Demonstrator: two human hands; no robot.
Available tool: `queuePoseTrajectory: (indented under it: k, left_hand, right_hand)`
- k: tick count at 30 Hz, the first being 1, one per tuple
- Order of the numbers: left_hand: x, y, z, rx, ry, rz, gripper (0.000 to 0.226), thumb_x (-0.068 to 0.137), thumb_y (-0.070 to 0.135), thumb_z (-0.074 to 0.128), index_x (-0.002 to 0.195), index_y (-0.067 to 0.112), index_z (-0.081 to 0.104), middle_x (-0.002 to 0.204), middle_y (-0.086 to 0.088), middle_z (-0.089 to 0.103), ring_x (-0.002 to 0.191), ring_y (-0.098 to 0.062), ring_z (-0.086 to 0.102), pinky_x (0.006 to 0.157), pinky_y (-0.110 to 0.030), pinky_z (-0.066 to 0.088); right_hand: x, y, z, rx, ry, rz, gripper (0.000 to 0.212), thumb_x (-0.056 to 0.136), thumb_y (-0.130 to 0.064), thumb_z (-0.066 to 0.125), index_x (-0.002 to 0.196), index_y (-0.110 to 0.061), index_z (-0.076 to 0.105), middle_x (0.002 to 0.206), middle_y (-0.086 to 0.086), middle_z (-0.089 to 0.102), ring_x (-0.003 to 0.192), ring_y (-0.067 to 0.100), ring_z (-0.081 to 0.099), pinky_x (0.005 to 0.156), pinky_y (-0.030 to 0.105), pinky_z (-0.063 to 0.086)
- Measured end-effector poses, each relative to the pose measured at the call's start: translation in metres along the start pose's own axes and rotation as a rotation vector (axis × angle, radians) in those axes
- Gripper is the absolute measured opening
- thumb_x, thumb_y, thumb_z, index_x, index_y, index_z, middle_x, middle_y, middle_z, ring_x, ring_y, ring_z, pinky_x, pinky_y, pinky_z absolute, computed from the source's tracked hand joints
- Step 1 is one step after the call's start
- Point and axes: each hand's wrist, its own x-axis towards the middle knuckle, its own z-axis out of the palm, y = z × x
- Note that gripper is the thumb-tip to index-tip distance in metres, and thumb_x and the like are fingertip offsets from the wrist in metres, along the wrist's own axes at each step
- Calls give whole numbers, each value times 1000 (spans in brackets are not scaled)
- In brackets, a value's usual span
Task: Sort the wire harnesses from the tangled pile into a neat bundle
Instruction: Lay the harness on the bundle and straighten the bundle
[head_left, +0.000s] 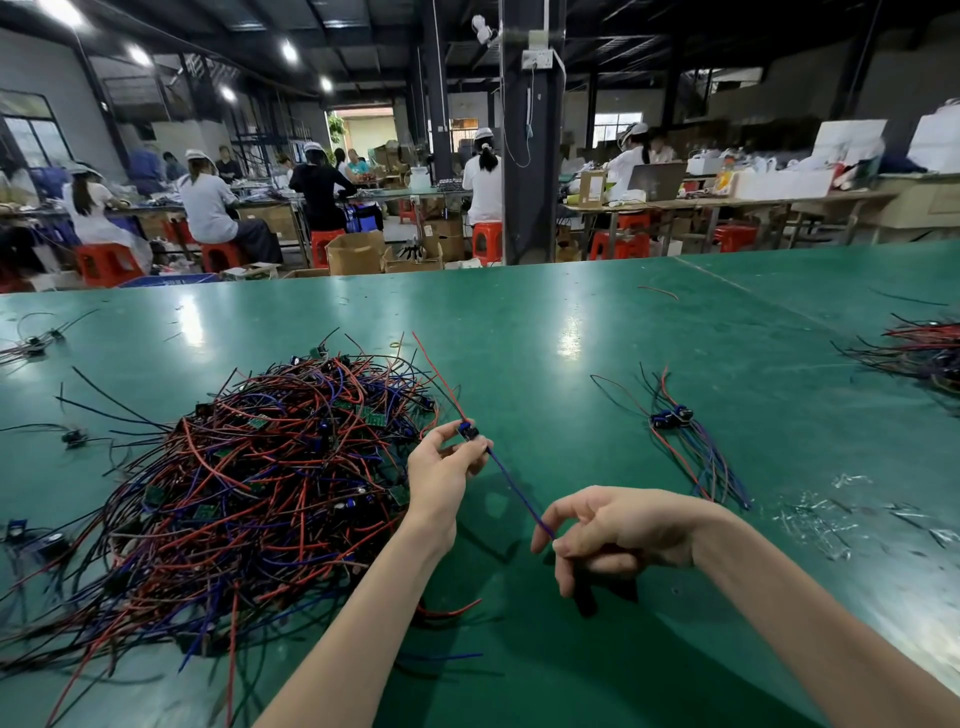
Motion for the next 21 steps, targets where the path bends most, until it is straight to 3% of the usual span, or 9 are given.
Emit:
queuePoseTrajectory:
  k: [5,8,13,21]
  left_hand:
    - [-4,4,6,-107,-41,-50,20,85,-5,63,98,10,60,66,-2,69,61,-13,59,69,-24,49]
    - [-7,6,11,-159,-76,-81,19,85,-7,61,98,8,59,64,-2,69,57,-11,60,65,-20,51]
    - [-19,4,22,-137,-138,-101,19,84,-6,62,98,7,59,65,-3,69,55,-10,59,69,-22,50]
    - [-30,-1,30,-62,-211,-58,23,85,-5,62,105,7,58,81,-11,67,63,-13,63,67,-20,54]
  right_hand:
    - [-9,-6,-14,-58,-52,41,43,91,-42,54,117,-8,51,103,14,71,35,5,29,34,16,17]
    - [-8,-8,-18,-75,107,30,50,88,-54,49,115,-12,57,104,10,72,35,6,28,32,15,18]
    - [10,-5,-4,63,484,-141,22,90,-30,62,92,-10,68,86,6,71,36,6,43,32,16,29]
    - [22,-4,8,144,666,-324,10,87,-7,65,79,-3,67,59,4,65,33,7,45,30,15,29]
